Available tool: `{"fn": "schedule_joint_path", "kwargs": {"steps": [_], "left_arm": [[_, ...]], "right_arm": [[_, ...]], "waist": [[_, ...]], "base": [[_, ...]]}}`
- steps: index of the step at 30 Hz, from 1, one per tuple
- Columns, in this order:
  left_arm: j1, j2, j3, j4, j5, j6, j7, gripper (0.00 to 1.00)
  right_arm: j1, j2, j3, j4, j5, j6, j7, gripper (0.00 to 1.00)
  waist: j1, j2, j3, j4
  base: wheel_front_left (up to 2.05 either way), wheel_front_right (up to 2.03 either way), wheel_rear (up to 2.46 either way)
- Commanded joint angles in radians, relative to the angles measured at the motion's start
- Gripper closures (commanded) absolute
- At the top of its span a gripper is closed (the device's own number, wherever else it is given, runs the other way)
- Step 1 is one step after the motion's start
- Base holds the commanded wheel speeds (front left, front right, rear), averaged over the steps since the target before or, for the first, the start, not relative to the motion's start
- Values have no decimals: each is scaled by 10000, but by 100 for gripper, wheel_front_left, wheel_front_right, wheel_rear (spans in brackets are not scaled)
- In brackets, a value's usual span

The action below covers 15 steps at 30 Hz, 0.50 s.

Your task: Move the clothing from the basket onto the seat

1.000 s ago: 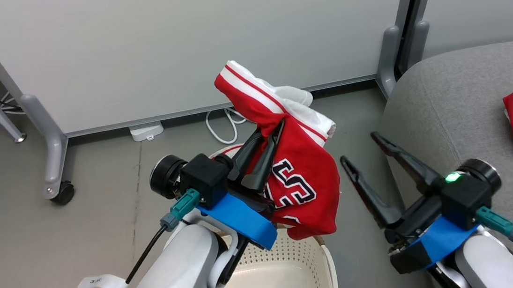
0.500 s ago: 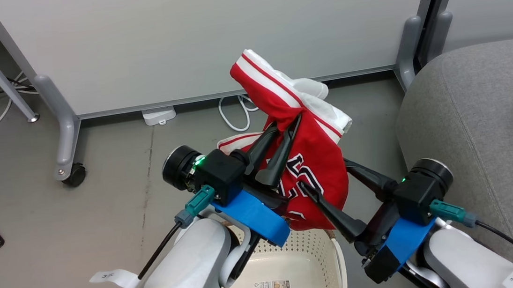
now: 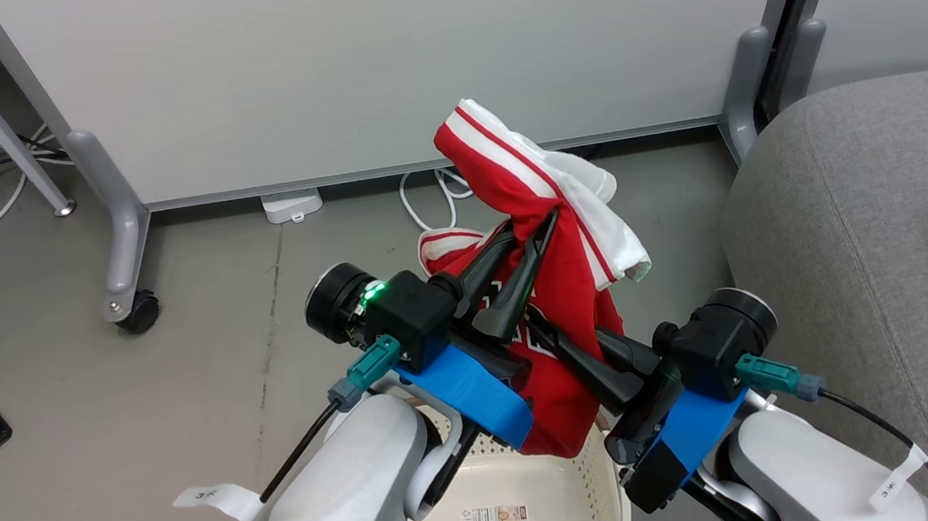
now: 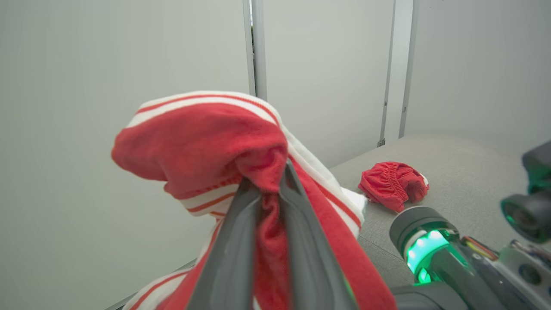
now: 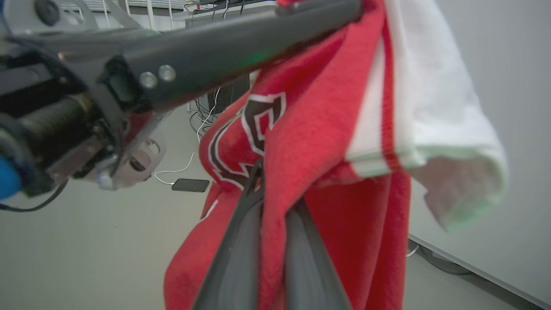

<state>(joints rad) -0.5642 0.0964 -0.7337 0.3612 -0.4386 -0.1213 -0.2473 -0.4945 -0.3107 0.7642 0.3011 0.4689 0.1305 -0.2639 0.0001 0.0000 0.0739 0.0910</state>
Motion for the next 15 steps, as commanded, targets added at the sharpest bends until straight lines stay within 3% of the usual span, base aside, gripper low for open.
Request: {"fn": "schedule_joint_path", "kwargs": {"steps": [1, 15], "left_arm": [[-210, -8, -14, 25, -1, -32, -41, 100], [-231, 20, -35, 162, -86, -6, -127, 100]], "right_arm": [[-51, 36, 27, 29, -19, 5, -8, 100], [117, -68, -70, 37, 22, 5, -8, 100]], "waist": [[-1, 0, -12, 4], [-1, 0, -61, 7]], "base": [[0, 0, 0], [0, 0, 0]]}}
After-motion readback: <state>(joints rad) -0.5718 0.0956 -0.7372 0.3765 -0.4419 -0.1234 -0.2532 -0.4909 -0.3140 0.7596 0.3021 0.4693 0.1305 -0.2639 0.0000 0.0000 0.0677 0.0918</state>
